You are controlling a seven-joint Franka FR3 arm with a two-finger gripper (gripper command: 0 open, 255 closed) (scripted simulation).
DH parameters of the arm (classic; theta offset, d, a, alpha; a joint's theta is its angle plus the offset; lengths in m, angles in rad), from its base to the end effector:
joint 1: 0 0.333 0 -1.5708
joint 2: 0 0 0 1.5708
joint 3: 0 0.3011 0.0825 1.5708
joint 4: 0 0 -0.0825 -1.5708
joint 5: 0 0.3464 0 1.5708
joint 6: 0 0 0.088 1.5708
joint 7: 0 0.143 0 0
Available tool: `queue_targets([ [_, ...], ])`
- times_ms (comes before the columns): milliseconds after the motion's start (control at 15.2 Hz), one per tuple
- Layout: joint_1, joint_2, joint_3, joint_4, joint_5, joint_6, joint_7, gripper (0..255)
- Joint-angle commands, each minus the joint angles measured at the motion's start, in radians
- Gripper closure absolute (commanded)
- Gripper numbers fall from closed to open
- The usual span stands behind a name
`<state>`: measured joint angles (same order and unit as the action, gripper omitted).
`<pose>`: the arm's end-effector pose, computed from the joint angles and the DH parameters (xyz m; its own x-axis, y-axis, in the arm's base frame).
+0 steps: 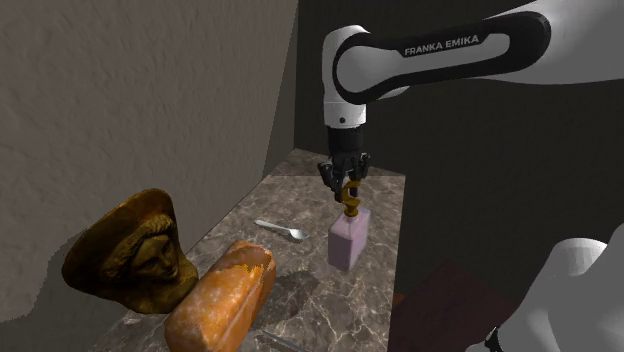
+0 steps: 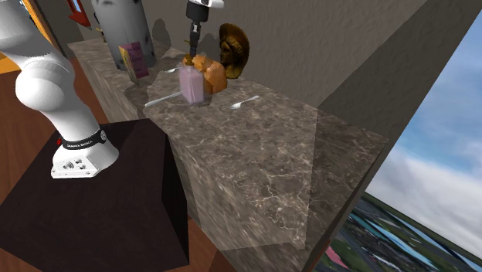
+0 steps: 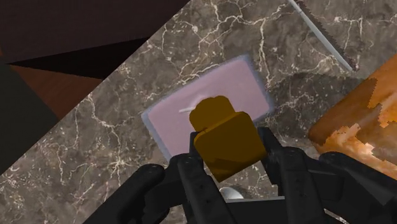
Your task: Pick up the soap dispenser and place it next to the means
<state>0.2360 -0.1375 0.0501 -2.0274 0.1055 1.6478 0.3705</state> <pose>0.4243 0.1404 0.4528 0.9607 -0.1029 -0.2577 -0.1064 -0.9943 0.0002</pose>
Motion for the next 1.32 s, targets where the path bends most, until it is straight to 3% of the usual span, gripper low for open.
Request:
queue_targets([
  [0,0.023,-0.005,0.027,-0.007,0.016,0.007,0.047,255],
  [660,0.135,-0.011,0.166,-0.017,0.092,0.045,0.275,255],
  [1254,0.236,0.072,0.292,0.069,0.126,0.084,0.493,255],
])
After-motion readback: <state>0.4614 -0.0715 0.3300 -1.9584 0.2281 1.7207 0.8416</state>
